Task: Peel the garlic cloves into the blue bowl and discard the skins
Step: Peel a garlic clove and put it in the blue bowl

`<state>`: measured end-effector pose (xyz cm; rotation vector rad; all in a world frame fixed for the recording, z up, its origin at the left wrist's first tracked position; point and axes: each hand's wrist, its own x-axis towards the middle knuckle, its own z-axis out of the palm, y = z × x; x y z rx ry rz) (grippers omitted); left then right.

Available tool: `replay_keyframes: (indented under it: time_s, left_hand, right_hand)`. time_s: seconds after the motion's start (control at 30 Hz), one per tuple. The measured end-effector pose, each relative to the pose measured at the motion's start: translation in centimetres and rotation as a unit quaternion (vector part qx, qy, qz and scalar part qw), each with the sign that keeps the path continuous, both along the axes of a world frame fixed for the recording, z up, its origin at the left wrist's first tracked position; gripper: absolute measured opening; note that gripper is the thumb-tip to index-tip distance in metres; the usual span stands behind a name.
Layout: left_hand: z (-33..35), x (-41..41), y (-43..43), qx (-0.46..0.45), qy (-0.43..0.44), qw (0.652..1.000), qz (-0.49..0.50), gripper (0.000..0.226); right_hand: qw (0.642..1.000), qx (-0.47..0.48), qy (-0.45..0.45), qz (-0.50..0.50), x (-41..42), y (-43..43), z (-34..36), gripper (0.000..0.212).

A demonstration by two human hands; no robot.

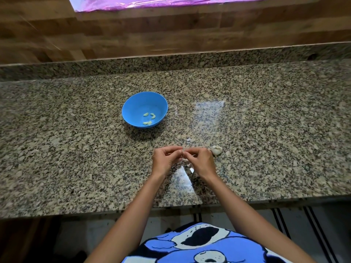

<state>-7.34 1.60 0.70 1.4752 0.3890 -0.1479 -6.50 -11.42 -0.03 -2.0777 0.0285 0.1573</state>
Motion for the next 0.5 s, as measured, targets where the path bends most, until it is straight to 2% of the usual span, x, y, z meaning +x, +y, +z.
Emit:
replay_keyframes:
  time_s: [0.2, 0.4, 0.5]
  left_hand:
    - [0.09, 0.21, 0.51, 0.025, -0.014, 0.999, -0.040, 0.021]
    - [0.00, 0.33, 0.76, 0.016, -0.026, 0.998, -0.056, 0.018]
    - [-0.03, 0.33, 0.66, 0.022, -0.037, 0.998, -0.056, 0.017]
  right_hand:
    - [0.997, 0.072, 0.039, 0.006, 0.35, -0.57, -0.13, 0.018]
    - [0.993, 0.100, 0.059, -0.002, 0.48, -0.69, 0.22, 0.009]
    - [0.985, 0.150, 0.082, 0.001, 0.42, -0.84, 0.71, 0.010]
